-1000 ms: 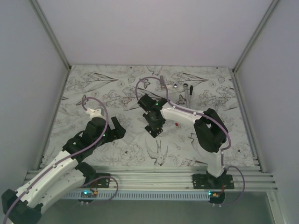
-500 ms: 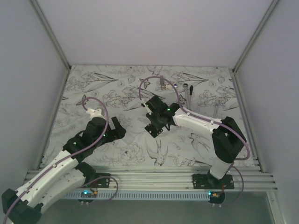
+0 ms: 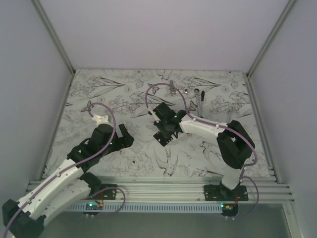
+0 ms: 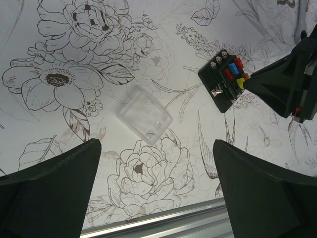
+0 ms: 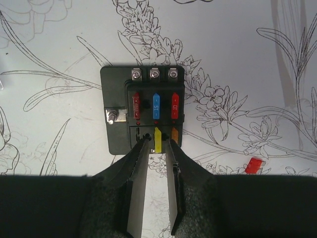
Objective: Snap on the fuse box
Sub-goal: Install the fuse at the fuse box base.
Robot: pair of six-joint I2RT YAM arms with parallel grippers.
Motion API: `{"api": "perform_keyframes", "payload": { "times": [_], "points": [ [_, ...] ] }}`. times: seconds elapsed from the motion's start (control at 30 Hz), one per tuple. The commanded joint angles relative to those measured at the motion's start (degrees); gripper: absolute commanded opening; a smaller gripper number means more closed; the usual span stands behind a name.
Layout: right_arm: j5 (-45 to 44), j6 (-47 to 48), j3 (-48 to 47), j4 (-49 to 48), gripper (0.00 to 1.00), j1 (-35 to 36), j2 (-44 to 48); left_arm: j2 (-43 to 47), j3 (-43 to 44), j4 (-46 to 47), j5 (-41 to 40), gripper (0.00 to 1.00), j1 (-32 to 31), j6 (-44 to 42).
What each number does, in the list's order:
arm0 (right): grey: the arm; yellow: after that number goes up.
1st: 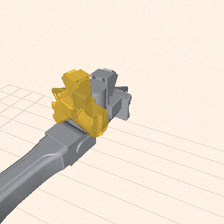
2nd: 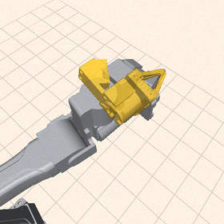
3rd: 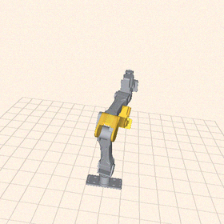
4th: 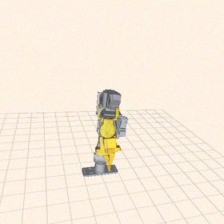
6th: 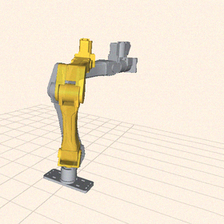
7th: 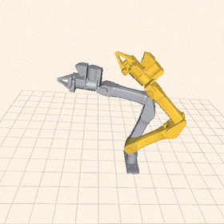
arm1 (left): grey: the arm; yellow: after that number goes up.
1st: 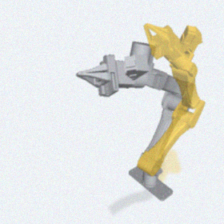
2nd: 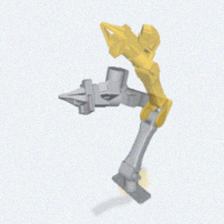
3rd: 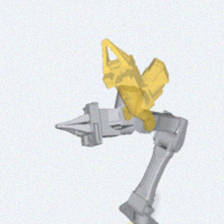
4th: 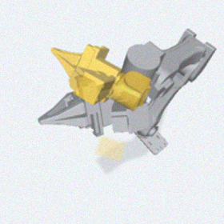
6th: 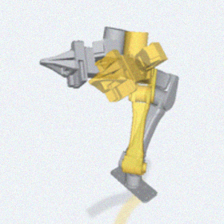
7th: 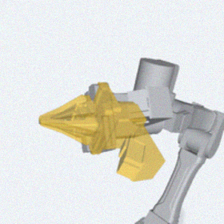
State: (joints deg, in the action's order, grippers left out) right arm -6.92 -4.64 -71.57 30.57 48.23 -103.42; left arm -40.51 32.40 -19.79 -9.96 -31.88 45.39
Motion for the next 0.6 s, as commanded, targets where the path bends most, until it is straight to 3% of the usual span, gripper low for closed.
{"api": "perform_keyframes", "payload": {
  "times": [0.0,0.33,0.57],
  "points": [
    [0.65,1.21,-0.65,-1.61,0.26,-0.59,-1.31,-0.43,1.3,-1.62,0.45,1.0,0.24,0.17],
    [1.33,1.22,-0.58,-1.23,0.2,-0.72,-2.66,-0.73,1.67,-1.57,0.47,1.0,0.24,0.06],
    [1.54,1.14,0.12,-0.91,0.07,-0.85,-2.37,-1.16,2.0,-1.52,0.63,1.0,0.19,-0.03]
  ]
}}
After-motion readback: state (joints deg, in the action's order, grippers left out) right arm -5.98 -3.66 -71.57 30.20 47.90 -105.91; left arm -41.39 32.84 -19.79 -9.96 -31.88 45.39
